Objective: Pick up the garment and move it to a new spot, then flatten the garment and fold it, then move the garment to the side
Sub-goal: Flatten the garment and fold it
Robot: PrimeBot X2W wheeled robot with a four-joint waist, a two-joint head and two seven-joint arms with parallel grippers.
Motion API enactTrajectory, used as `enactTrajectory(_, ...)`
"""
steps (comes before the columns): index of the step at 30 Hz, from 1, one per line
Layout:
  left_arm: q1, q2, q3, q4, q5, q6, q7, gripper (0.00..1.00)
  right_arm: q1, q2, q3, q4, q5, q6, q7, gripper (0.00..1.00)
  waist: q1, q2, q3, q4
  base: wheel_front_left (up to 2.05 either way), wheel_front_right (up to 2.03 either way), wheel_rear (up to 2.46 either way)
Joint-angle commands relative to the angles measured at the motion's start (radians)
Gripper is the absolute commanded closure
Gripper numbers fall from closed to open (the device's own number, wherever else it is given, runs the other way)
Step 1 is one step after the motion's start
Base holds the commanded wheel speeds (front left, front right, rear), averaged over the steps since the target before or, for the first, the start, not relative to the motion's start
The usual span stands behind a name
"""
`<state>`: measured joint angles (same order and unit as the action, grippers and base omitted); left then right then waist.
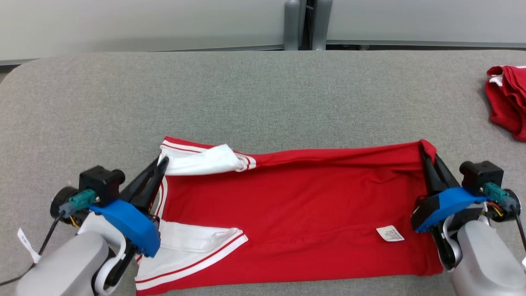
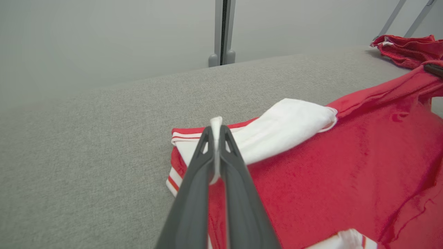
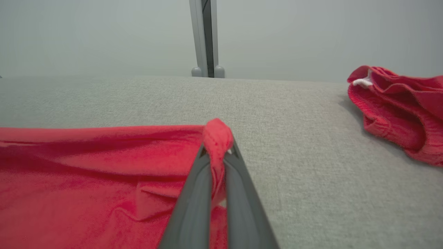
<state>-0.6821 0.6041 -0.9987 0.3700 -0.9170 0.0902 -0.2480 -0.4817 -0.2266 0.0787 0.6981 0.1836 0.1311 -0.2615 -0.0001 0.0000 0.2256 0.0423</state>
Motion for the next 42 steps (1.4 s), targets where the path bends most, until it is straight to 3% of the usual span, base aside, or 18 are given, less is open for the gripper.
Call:
enactTrajectory(1,0.031,0.008,0.004,-0.013,-0.005,0.012,-0.006,1.00,0.030,0.006,-0.009,-0.014,-0.011,-0.001,-0.004,1.00,0.0001,0.0000,-0.007,0.002,0.00,0.00,0.00)
enactTrajectory(5,0.093,0.006,0.005,-0.036,-0.024,0.031,-0.009,1.00,0.090,0.021,-0.027,-0.056,-0.011,-0.001,-0.004,1.00,0.0001,0.0000,-0.027,0.008,0.00,0.00,0.00)
enactTrajectory(17,0.206,-0.011,0.017,-0.021,-0.060,0.032,-0.015,1.00,0.245,0.068,-0.079,-0.171,0.007,-0.001,-0.005,0.99,0.0001,0.0000,-0.059,0.012,0.00,0.00,0.00)
enactTrajectory(18,0.215,-0.013,0.018,-0.018,-0.064,0.032,-0.016,1.00,0.254,0.071,-0.089,-0.183,0.006,-0.001,-0.005,0.76,0.0001,0.0000,-0.061,0.011,0.00,0.00,0.00)
enactTrajectory(19,0.223,-0.016,0.020,-0.013,-0.066,0.035,-0.016,1.00,0.265,0.074,-0.094,-0.193,0.002,-0.001,-0.005,0.00,0.0001,0.0000,-0.063,0.010,0.00,0.00,0.00)
enactTrajectory(20,0.229,-0.019,0.022,-0.009,-0.065,0.036,-0.016,0.90,0.275,0.081,-0.096,-0.200,0.004,-0.001,-0.005,0.00,0.0001,0.0000,-0.064,0.010,0.00,0.00,0.00)
enactTrajectory(21,0.234,-0.023,0.028,-0.005,-0.064,0.041,-0.017,0.28,0.283,0.085,-0.099,-0.210,0.005,-0.001,-0.005,0.00,0.0001,0.0000,-0.066,0.009,0.00,0.00,0.00)
enactTrajectory(22,0.239,-0.028,0.036,-0.003,-0.065,0.042,-0.018,0.00,0.288,0.088,-0.101,-0.225,0.007,-0.001,-0.005,0.00,0.0001,0.0000,-0.068,0.009,0.00,0.00,0.00)
enactTrajectory(27,0.268,-0.055,0.106,-0.012,-0.023,0.051,-0.017,0.00,0.323,0.100,-0.117,-0.311,0.012,-0.001,-0.004,0.00,0.0001,0.0000,-0.072,0.007,0.00,0.00,0.00)
enactTrajectory(32,0.309,-0.098,0.270,-0.061,0.105,0.082,-0.017,0.00,0.330,0.103,-0.125,-0.371,0.006,-0.001,-0.005,0.00,0.0001,0.0000,-0.068,0.001,0.00,0.00,0.00)
enactTrajectory(36,0.364,-0.155,0.429,-0.119,0.243,0.104,-0.017,0.00,0.314,0.102,-0.124,-0.318,-0.011,-0.001,-0.004,0.00,0.0001,0.0000,-0.065,0.001,0.00,0.00,0.00)
enactTrajectory(42,0.442,-0.258,0.636,-0.186,0.417,0.065,-0.017,0.00,0.295,0.108,-0.130,-0.199,-0.013,-0.001,-0.004,0.00,0.0001,0.0000,-0.062,0.007,0.00,0.00,0.00)
